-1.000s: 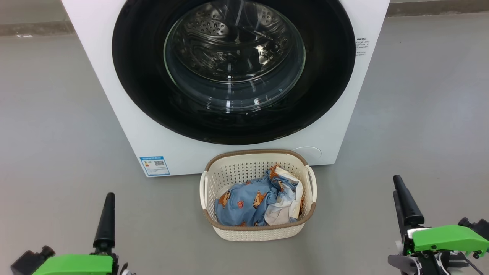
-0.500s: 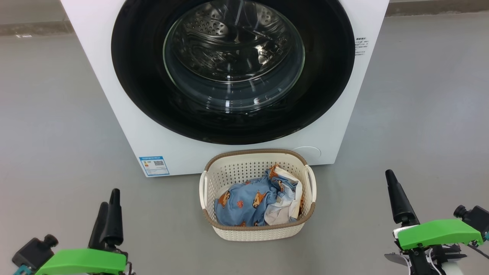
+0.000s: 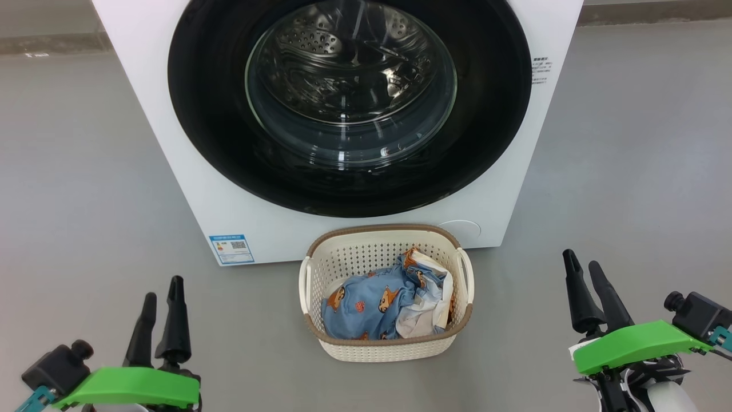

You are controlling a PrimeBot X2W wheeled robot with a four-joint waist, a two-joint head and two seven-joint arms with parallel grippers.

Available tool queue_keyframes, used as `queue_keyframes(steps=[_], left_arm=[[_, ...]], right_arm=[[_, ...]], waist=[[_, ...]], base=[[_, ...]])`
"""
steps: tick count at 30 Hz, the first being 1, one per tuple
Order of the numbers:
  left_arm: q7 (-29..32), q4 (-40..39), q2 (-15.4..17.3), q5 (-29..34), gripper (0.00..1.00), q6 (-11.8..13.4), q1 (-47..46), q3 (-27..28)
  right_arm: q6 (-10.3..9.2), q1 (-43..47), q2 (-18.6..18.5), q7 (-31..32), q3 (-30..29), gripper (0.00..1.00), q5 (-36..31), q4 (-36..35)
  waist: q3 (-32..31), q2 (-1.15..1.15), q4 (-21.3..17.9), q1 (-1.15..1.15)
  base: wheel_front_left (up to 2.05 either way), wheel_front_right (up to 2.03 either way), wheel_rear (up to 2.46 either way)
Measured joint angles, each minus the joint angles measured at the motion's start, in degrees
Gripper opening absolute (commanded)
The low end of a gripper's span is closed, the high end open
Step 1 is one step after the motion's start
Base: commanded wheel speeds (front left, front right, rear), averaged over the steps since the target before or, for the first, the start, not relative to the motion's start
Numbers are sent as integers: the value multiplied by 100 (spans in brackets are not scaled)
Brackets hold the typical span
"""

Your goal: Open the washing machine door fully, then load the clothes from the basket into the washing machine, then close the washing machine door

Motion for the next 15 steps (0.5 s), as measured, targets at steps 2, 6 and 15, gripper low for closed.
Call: queue_keyframes(steps=[2, 6, 15], left_arm=[[-41, 4, 1, 87, 100, 0, 0, -14], [-99, 42, 7, 377, 100, 0, -1, -29], [-250, 151, 16, 998, 100, -5, -36, -56]], right_arm=[[0, -3, 3, -30, 3, 100, -142, -1], [0, -8, 8, -100, 4, 100, -480, -5], [0, -99, 14, -256, 14, 100, -1194, 20]], waist=[[-5, 0, 0, 0], [-10, 0, -2, 0], [-10, 0, 4, 0]], base=[[0, 0, 0], [0, 0, 0], [0, 0, 0]])
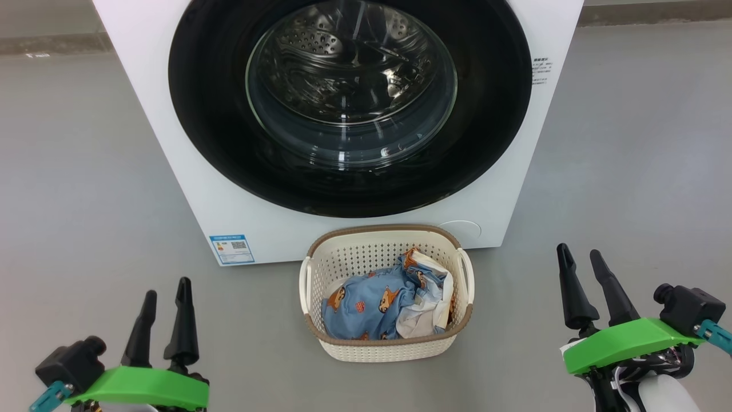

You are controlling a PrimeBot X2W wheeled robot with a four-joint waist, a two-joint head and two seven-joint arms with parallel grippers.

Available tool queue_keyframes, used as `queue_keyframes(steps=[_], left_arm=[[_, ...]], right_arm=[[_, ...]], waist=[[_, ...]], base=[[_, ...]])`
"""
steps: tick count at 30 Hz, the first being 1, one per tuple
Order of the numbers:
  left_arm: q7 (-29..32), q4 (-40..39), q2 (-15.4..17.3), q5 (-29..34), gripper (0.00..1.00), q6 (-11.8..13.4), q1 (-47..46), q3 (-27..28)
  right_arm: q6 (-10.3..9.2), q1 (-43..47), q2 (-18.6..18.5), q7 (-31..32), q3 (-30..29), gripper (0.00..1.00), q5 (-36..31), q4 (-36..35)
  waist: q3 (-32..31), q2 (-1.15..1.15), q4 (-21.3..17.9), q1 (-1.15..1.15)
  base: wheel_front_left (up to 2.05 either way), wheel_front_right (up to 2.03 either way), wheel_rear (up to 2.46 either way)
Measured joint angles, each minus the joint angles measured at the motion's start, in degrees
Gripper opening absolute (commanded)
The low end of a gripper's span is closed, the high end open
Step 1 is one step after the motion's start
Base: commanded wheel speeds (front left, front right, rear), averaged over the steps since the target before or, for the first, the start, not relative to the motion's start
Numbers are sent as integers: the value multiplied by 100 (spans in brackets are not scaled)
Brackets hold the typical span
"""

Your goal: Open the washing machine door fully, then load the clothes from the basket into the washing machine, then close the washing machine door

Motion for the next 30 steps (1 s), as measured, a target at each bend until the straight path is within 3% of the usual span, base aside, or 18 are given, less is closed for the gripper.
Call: queue_keyframes(steps=[30], left_arm=[[-497, 179, 90, 1747, 100, -1, -266, -207]], right_arm=[[1, -300, 2, -474, 165, 100, -2104, 166]], waist=[[-9, 0, -22, 0]], base=[[0, 0, 0]])
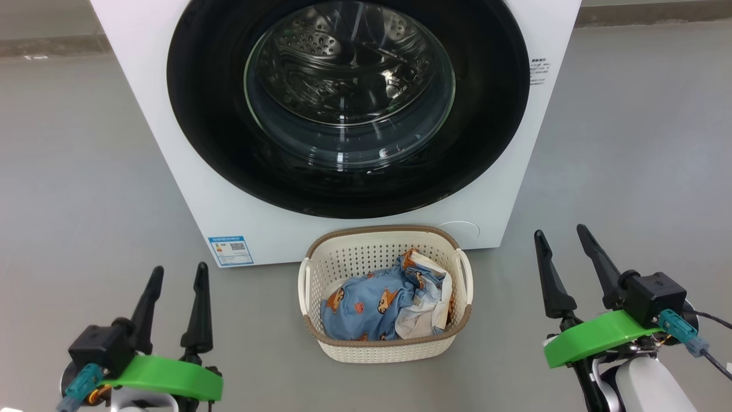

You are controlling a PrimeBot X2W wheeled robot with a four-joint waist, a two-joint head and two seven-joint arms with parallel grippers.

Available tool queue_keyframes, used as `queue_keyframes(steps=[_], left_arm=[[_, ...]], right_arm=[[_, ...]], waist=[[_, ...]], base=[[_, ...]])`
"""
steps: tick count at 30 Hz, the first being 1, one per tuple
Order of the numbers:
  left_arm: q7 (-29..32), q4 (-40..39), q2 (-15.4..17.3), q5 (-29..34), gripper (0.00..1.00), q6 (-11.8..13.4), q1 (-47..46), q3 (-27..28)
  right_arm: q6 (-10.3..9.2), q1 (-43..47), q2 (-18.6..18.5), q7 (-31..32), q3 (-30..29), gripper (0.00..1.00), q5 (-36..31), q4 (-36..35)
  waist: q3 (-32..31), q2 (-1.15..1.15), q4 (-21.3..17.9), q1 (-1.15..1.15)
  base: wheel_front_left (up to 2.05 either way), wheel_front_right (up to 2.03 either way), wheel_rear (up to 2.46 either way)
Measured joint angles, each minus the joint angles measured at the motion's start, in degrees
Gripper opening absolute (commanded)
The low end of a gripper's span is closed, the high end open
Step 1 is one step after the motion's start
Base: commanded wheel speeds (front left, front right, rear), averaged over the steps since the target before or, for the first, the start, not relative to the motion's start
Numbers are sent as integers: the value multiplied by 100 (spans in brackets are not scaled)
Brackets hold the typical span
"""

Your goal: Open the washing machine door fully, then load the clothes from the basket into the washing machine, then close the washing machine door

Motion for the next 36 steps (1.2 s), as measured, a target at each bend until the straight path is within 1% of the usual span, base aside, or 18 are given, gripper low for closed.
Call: queue_keyframes(steps=[6, 36], left_arm=[[-60, 2, 14, 277, 100, 0, -62, -13], [-99, 4, 91, 303, 100, 0, -61, -2]], right_arm=[[0, -64, 0, -89, -1, 100, -359, -1], [0, -65, 13, -89, -14, 100, -413, -3]], waist=[[-2, 0, -6, 0], [13, 0, -25, 0]], base=[[0, 0, 0], [0, 0, 0]])
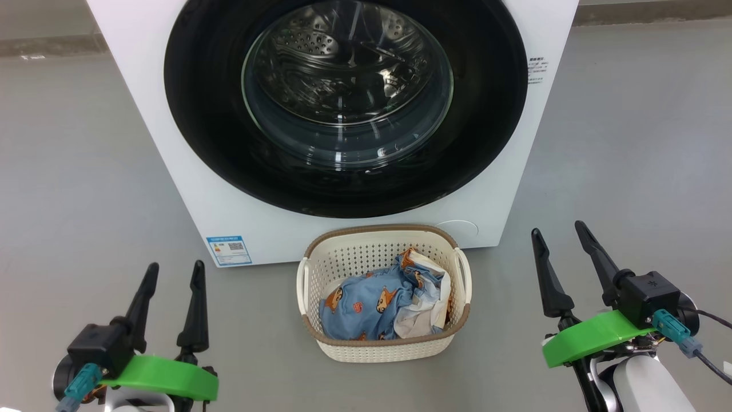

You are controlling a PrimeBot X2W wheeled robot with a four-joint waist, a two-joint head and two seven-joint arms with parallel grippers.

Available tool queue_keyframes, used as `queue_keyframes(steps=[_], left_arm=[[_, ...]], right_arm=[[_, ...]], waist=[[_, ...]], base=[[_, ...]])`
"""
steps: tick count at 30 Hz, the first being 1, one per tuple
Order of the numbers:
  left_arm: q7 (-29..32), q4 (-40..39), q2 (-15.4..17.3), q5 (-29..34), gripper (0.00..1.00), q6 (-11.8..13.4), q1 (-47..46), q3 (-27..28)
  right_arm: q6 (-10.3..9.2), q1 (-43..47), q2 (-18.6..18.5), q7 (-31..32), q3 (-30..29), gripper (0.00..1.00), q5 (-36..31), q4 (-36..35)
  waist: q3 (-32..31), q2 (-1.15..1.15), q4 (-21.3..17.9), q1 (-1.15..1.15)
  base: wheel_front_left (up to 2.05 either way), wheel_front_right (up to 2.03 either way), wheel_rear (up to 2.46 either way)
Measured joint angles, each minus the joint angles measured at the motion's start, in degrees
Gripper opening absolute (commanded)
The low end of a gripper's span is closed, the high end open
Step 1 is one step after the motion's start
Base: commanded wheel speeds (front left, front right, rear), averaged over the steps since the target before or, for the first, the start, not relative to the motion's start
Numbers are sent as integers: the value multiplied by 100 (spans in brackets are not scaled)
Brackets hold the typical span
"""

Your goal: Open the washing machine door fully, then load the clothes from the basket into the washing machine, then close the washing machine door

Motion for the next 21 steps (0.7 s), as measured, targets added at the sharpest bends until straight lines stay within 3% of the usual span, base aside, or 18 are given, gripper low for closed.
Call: queue_keyframes(steps=[14, 21], left_arm=[[0, -9, 7, -1, 100, 0, 0, 14], [0, -12, 14, -2, 100, 0, 0, 23]], right_arm=[[0, 0, 4, 0, 7, 100, 0, -1], [0, 0, 42, 0, 18, 100, 1, -2]], waist=[[13, 0, 0, 0], [17, 0, -2, 0]], base=[[1, 1, -3], [44, 44, -89]])
